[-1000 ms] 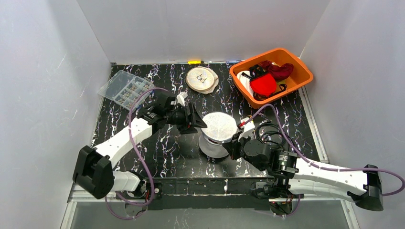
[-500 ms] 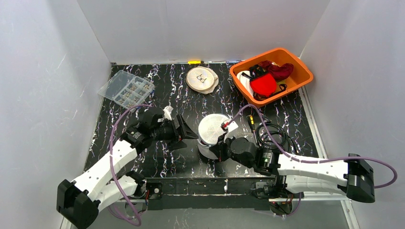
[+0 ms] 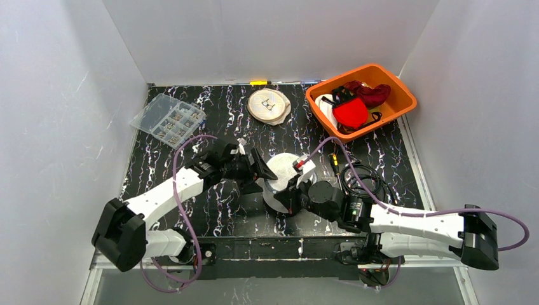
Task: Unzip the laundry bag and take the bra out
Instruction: Unzip the laundry bag at the center of the board.
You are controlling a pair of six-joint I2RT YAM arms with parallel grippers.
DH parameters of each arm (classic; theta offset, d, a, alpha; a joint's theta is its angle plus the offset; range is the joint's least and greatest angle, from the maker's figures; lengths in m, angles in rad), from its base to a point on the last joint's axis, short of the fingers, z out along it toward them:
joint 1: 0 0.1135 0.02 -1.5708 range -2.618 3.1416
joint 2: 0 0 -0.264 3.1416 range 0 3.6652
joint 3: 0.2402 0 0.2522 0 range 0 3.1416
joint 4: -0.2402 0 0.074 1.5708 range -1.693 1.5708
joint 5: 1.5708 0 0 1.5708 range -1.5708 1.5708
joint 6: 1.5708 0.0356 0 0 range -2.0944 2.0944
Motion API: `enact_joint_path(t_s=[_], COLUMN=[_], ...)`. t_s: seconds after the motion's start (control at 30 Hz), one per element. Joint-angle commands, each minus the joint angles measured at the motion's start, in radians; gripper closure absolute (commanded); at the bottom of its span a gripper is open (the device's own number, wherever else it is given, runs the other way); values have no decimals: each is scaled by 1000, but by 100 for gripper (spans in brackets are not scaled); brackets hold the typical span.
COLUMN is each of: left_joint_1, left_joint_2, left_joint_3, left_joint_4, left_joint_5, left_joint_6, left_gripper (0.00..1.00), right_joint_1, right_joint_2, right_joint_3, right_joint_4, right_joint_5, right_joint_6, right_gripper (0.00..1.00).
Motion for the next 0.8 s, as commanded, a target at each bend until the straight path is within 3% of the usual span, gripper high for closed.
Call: enact_joint_path(t_s=[0.0,0.4,0.77], left_joint_1=[-4,-4,2], left_joint_2=[54,40,-18], left_joint_3=[60,74,46], left_joint_4=[43,-6,-47], left_joint_5=[18,-85,-172], left_joint_6=[2,16,10], left_gripper=[31,97,100], right_joint_1=[7,8,8], right_joint_2=[-43,-125,-210], right_joint_3=[21,9,-9], right_joint_4=[25,-76,-273], right_joint_5=[0,46,186], right_joint_6=[-5,10,86], right_gripper=[99,99,99])
